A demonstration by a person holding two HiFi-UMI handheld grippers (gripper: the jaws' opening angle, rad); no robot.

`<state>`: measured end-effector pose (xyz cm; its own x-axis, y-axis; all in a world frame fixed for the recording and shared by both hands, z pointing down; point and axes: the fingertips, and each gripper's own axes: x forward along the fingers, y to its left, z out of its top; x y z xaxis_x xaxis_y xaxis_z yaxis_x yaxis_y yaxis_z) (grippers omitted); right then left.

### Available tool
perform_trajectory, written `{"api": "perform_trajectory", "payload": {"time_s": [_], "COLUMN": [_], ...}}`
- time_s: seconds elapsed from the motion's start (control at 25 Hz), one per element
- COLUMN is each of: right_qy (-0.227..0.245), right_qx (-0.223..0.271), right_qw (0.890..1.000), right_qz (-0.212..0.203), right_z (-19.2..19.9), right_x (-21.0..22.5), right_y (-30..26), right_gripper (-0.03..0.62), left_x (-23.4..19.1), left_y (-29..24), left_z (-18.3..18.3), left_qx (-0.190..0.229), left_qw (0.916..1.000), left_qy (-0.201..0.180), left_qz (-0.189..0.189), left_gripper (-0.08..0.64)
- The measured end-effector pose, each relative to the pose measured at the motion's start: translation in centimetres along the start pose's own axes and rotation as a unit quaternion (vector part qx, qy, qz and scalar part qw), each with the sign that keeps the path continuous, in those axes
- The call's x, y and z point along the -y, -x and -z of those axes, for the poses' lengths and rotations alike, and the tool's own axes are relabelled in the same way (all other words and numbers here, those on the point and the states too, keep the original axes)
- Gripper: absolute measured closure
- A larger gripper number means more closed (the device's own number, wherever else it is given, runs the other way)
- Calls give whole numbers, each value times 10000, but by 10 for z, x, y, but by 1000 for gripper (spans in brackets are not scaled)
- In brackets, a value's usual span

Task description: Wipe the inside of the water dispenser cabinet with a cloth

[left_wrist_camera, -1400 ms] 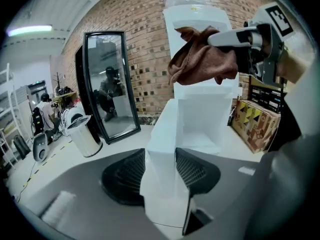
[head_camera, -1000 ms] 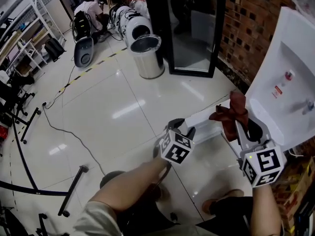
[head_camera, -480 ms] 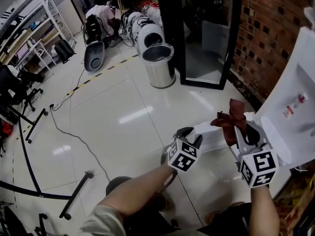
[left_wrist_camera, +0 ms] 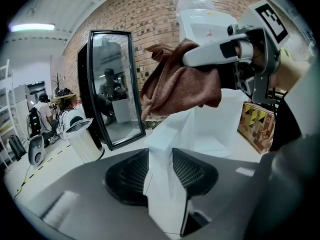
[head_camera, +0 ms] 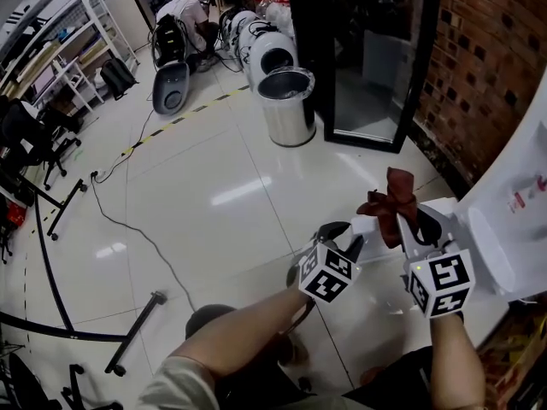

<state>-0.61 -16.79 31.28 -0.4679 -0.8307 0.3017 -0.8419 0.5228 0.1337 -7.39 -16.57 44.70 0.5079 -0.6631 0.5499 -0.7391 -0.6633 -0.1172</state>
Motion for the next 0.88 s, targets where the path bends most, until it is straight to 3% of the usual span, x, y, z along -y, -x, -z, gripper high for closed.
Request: {"api": "perform_trajectory", "payload": {"time_s": [0.52, 0.88], "right_qy": [359, 568], "right_qx": [-526, -910], "right_qw": [9941, 9904], "right_qz": [-880, -869], "right_z": [25, 51], "right_x": [-63, -66], "right_y": [-44, -69], "right_gripper": [517, 517], "left_x": [1, -3], "left_y": [4, 2], "left_z": [1, 1], "left_qx": [30, 19], "left_qw": [10000, 10000], "left_qy": [36, 15], "left_qz": [-11, 26], "left_gripper": [431, 445]}}
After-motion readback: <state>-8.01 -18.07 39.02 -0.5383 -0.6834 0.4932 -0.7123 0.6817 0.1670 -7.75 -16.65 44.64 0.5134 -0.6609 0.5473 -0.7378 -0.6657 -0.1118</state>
